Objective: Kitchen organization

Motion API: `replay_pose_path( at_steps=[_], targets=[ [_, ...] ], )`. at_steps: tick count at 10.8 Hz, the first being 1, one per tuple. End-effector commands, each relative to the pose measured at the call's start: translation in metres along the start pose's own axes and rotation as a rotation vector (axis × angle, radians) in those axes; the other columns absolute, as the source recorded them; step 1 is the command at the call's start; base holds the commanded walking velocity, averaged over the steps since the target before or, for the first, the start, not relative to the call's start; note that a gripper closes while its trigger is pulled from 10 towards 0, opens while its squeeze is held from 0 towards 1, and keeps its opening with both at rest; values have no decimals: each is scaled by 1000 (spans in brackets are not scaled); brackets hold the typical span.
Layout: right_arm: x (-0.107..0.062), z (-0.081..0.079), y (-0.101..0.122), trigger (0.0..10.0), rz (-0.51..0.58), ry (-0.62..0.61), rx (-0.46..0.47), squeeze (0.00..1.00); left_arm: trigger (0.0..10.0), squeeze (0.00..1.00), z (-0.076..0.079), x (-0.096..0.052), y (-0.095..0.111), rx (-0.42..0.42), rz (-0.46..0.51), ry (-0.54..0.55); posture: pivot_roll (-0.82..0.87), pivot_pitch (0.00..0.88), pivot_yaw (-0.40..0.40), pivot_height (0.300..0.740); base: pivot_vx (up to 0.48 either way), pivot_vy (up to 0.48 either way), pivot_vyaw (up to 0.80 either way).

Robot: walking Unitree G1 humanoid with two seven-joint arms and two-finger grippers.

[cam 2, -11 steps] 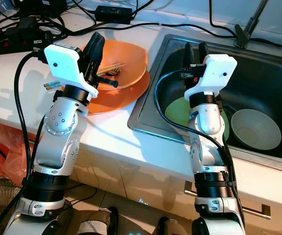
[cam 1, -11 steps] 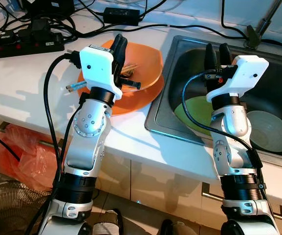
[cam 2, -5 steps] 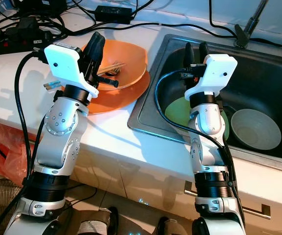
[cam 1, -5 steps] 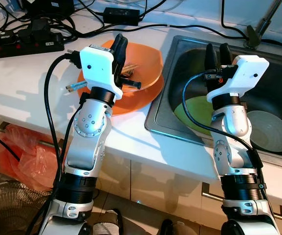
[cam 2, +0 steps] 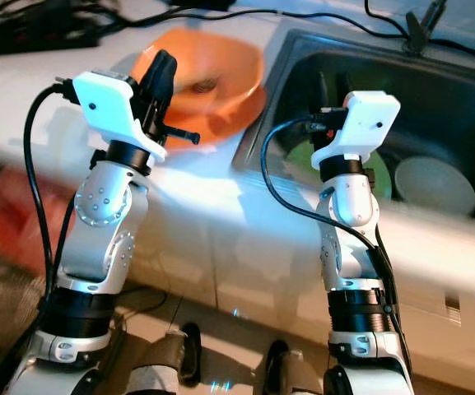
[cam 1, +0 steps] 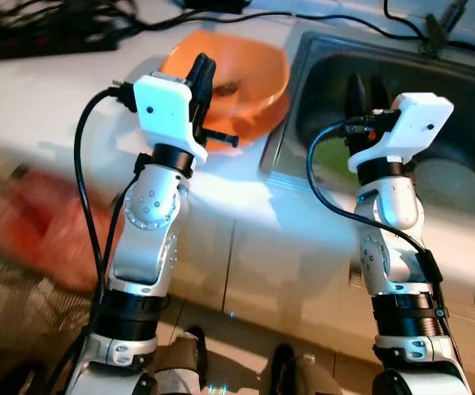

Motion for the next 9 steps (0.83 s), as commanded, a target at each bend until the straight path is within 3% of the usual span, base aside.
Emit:
replay_pose_path(
  at_steps=[1, 9],
  targets=[
    [-2, 3, 1, 10000, 2, -12, 0, 0, 10000, 0, 2, 1, 7, 4, 32, 0, 191, 162, -14, 740, 0, 0, 0],
    [-4, 4, -4, 10000, -27, -12, -11, 0, 10000, 0, -1, -1, 3, -13, 13, 21, 191, 174, -23, 740, 0, 0, 0]
  ],
)
Point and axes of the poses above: a point about 5 cm out from each wrist's last joint towards the gripper, its own x axis pointing out of the wrist towards the gripper, its own y axis along the axis of the wrist's last joint, z = x × y, the point moved 1 cm from there along x, pointing out of the wrist towards the gripper, and after that the axes turned 9 degrees about -x, right-handed, at the moved point
